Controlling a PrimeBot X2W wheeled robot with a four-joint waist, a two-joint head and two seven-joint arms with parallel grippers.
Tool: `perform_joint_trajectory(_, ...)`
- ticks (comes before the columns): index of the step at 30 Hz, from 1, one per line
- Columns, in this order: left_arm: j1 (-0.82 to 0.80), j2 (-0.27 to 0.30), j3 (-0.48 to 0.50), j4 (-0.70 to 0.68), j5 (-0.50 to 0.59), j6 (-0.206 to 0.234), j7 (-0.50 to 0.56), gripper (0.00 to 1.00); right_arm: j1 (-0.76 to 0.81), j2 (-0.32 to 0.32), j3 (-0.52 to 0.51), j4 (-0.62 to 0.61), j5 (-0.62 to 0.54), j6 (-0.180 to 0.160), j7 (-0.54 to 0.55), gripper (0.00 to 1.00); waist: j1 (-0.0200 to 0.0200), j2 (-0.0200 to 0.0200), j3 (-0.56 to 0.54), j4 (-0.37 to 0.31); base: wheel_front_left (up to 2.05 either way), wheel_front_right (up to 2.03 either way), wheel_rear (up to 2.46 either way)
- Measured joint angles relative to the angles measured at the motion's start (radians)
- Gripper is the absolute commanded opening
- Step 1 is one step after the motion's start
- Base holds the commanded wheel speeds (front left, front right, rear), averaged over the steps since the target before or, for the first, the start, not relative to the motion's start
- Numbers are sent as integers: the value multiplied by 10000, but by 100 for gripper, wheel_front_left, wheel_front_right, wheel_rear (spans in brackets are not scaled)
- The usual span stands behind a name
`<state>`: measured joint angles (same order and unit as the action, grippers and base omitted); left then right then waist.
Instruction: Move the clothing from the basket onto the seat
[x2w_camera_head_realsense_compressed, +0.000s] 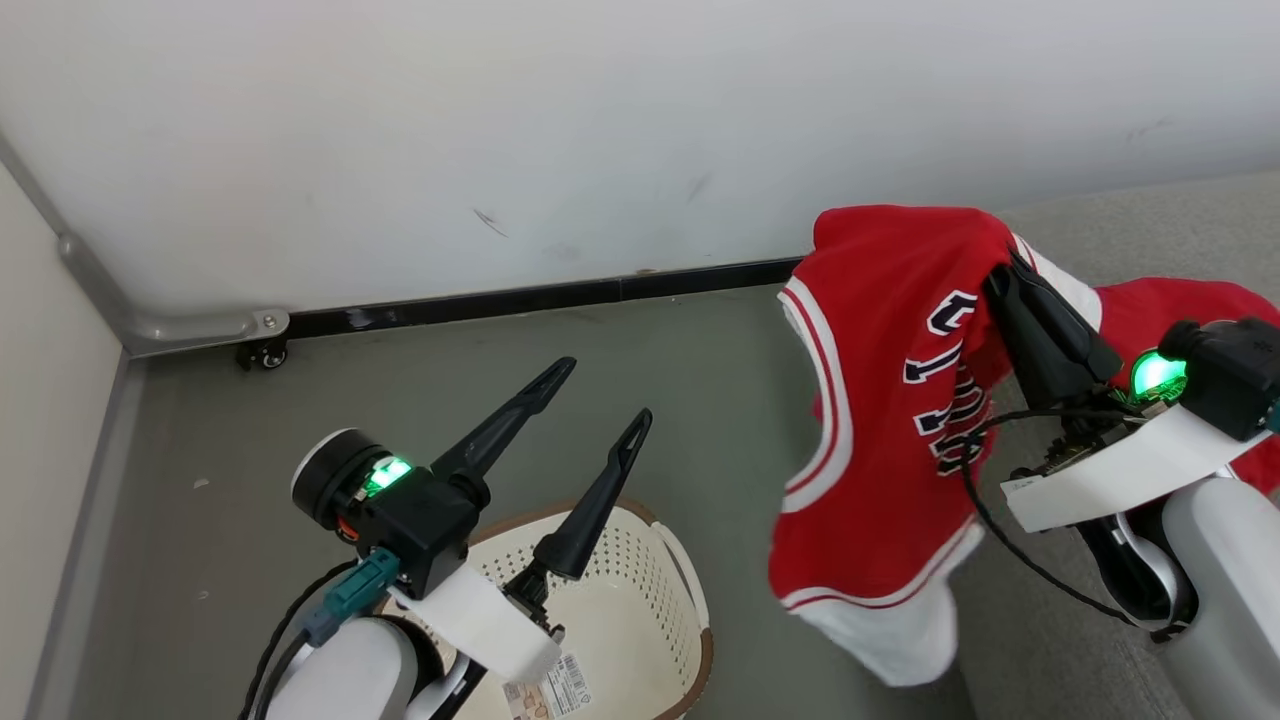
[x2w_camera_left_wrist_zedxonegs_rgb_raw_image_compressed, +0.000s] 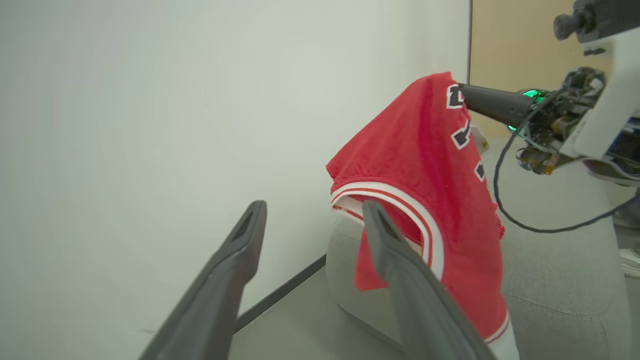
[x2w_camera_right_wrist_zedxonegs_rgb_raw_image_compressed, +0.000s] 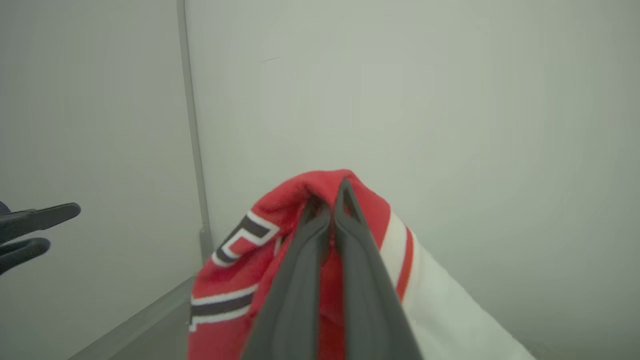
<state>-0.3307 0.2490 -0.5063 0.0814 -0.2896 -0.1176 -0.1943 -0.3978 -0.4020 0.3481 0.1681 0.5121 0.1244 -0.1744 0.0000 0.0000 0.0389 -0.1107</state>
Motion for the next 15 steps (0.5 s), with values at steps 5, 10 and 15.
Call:
perform_joint_trajectory(5,-1,142,-374,23,-4,-65,-19,100,266,-36,-307,-334,-2,0,94,0,0,0,-34,-239,0,0,0)
perform_joint_trajectory(10,-1,236,-625,107,-92,-69,-94,100,468,-77,-504,-575,-6,2,268,0,0,0,-70,-451,0,0,0)
perform_joint_trajectory(15,-1,284,-949,199,-190,-71,-111,100,769,-109,-692,-846,-19,0,441,0,0,0,-115,-730,0,0,0)
